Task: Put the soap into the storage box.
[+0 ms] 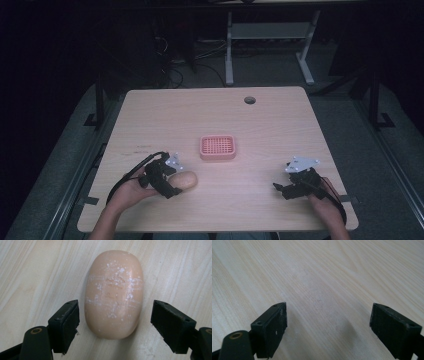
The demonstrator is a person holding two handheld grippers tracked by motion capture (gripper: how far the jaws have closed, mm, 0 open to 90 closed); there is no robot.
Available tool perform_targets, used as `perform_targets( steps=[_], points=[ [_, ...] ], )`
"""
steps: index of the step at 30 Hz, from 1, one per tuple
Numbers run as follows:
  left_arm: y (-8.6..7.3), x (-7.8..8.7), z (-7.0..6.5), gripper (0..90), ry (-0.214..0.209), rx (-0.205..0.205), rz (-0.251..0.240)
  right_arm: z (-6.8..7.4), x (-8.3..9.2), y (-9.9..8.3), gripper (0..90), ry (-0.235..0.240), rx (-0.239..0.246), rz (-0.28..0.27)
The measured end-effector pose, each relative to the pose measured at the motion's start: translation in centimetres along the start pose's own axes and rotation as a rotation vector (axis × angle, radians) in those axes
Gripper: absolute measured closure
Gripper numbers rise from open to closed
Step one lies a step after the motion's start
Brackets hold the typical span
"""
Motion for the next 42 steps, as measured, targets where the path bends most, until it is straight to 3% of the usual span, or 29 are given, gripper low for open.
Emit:
perform_targets(
  steps=[12,28,42],
  points=[
    [0.7,-0.9,0.3,22.6,-0.021,-0.001,0.025,0.0,0.0,0.0,13.8,0.003,0.000,-0.001],
    [1.5,-2.3,0.5,25.6,-0.025,-0.014,0.095,0.0,0.0,0.0,13.8,0.005,-0.003,-0.002],
    [1.7,-2.2,0.6,31.7,-0.033,-0.009,0.090,0.0,0.0,0.1,13.8,0.003,-0.006,-0.004]
  ],
)
Point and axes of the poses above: each handheld gripper's, and its own axes: x roughly backward along the jaws, y roughly out of its top, z roughly to its left, the point moved 6 cm from there along -x, roughly forward along the jaws, and after that the axes turned 13 degrees about -y, right-handed, at the moved point
